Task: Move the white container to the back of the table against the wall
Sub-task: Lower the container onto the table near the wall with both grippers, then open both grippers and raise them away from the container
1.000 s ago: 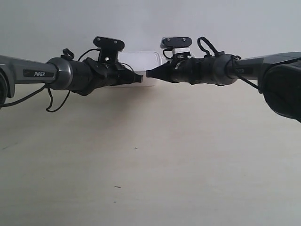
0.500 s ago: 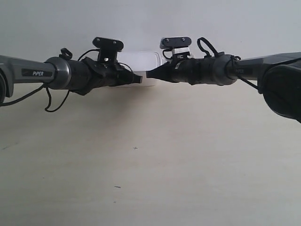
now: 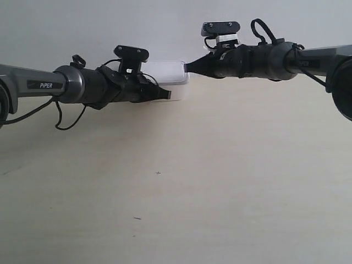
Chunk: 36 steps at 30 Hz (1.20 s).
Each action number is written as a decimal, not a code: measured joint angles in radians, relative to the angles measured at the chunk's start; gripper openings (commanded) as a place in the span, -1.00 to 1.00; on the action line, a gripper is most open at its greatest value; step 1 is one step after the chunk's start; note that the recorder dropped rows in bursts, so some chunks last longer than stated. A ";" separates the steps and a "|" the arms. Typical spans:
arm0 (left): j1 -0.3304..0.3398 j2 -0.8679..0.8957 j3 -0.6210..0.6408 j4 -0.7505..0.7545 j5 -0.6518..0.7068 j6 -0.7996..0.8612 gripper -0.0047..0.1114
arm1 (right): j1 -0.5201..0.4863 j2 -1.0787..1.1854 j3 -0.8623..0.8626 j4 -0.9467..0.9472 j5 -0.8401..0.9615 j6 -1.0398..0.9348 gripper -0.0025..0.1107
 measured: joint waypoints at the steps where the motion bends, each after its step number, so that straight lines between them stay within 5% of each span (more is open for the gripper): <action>1: -0.002 0.000 -0.006 0.000 0.002 0.000 -0.92 | 0.000 0.000 0.000 0.000 0.011 0.000 -0.96; 11: 0.011 -0.045 0.027 0.011 0.021 0.008 -0.92 | 0.000 -0.012 0.000 -0.066 0.136 -0.002 -0.96; 16: 0.097 -0.222 0.195 0.028 -0.017 0.008 -0.92 | 0.000 -0.063 0.000 -0.086 0.190 -0.004 -0.96; 23: 0.114 -0.378 0.388 0.093 -0.105 0.006 -0.92 | 0.000 -0.124 0.019 -0.127 0.251 -0.004 -0.96; 36: 0.139 -0.710 0.710 0.129 -0.191 -0.162 -0.92 | 0.009 -0.561 0.497 -0.115 0.144 -0.017 -0.96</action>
